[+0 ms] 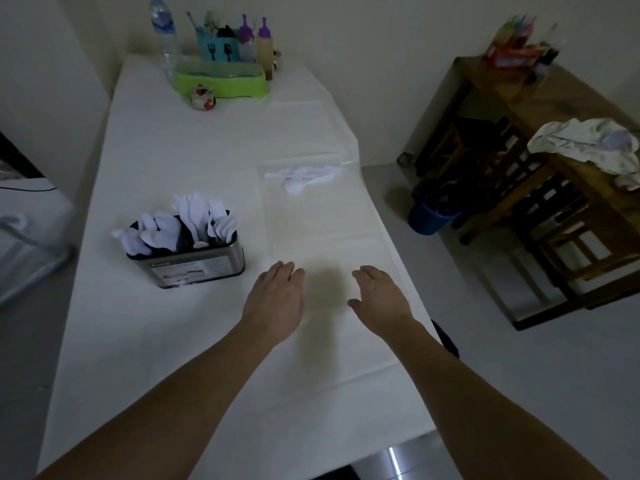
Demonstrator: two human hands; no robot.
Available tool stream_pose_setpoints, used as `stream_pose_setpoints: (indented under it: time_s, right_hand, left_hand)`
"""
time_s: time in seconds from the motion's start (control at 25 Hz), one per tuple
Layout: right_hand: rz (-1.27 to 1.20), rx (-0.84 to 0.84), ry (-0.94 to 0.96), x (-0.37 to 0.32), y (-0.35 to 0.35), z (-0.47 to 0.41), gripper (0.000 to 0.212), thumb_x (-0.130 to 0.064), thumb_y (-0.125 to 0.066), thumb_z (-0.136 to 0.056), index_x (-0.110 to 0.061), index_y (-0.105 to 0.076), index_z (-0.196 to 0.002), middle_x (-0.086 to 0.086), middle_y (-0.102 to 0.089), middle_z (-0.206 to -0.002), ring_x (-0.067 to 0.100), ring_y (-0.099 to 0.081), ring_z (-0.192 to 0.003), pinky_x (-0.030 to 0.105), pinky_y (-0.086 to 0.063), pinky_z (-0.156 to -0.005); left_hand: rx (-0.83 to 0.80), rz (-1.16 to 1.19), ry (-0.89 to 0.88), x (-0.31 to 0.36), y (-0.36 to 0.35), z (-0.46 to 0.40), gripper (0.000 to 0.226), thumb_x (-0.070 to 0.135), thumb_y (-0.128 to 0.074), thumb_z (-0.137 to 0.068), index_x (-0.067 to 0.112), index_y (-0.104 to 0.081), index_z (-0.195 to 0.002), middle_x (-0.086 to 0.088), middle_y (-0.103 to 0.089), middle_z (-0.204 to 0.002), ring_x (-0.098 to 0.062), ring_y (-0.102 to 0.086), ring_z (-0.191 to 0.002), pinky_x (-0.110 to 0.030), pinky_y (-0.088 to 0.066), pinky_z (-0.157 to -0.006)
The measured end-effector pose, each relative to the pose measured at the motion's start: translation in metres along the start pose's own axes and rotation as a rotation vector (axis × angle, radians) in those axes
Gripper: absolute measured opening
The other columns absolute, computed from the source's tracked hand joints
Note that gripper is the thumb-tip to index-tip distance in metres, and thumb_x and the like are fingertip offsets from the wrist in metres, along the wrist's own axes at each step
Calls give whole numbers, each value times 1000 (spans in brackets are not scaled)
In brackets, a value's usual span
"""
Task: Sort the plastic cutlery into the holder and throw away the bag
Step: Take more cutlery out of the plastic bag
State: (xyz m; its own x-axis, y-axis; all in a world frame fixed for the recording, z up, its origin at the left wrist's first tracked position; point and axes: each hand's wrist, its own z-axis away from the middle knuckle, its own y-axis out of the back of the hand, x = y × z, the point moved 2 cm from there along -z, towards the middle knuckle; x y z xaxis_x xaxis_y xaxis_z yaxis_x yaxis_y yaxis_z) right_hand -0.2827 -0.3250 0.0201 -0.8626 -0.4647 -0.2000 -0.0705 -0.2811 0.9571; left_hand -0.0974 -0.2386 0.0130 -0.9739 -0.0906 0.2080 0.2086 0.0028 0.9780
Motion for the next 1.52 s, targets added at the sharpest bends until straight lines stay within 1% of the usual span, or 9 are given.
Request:
stream_pose_setpoints:
  time_s: [0.24,0.52,0.72,0.8,0.96,1.12,1.2,1.36,1.52]
  right_hand:
    - [18,-209,146,49,-40,-33,64,-33,-64,-93,-16,-38,-149,6,-28,-161,28,-24,-148,37,-23,-120]
    - [199,-164,391,70,-60,-42,28,-15,-67,-87,-12,-69,-115,13,-60,-136,37,-55,-125,44,-56,-91]
    - [209,-120,366,51,-40,-48,28,-4,-48,-91,-8,-59,-116,12,-67,-107,33,-67,-92,36,-51,-71]
    - [224,-137,361,43,-34,-49,24,-6,-44,-93,-10,-56,-113,12,-68,-102,35,-69,-86,37,-50,-69]
    - [179,-177,329,24,-37,-29,20,-8,-42,-96,-9,-58,-109,14,-70,-100,36,-69,-86,34,-44,-67]
    - [18,-232,264,-8,-47,12,20,-19,-44,-99,-9,-60,-105,15,-69,-102,37,-67,-91,36,-49,-72]
    - [-104,-270,234,-28,-54,39,22,-24,-46,-97,-10,-61,-104,15,-70,-103,37,-67,-94,37,-50,-75]
    - [-262,-326,288,-63,-65,80,31,-30,-41,-100,-11,-65,-108,13,-71,-101,32,-67,-91,33,-47,-73]
    - [-139,-247,377,-57,-74,76,34,-11,-46,-91,-12,-63,-121,13,-65,-117,33,-61,-107,38,-51,-87]
  left_hand:
    - [-205,-74,66,26,-42,-40,61,44,-39,-101,10,-29,-151,-10,-30,-158,-28,-22,-148,-41,-24,-119]
    - [-225,-57,146,33,-71,-49,60,47,-37,-100,9,-36,-146,-13,-37,-154,-28,-30,-145,-41,-28,-118]
    - [152,39,49,51,-49,-36,35,36,-40,-96,12,-65,-96,-7,-62,-90,-27,-59,-85,-37,-52,-73]
    - [44,168,224,61,-41,-31,39,39,-40,-99,12,-62,-81,-4,-60,-77,-26,-61,-74,-32,-49,-63]
    - [-283,1012,1094,63,-42,-18,70,64,-39,-95,-1,-66,-90,-17,-71,-88,-32,-71,-75,-35,-59,-60]
    - [-179,1254,1289,63,-56,1,51,52,-54,-93,3,-56,-104,-17,-66,-101,-35,-70,-84,-44,-61,-70]
    - [-98,1230,1306,59,-64,15,39,36,-62,-90,1,-59,-106,-16,-66,-93,-34,-68,-83,-48,-61,-72]
    - [-110,905,1216,37,-60,55,21,10,-58,-83,-1,-59,-101,-12,-62,-81,-29,-63,-73,-32,-54,-61]
    - [-184,762,1119,-16,-70,93,22,9,-57,-76,17,-49,-95,-17,-64,-90,-38,-65,-80,-42,-58,-70]
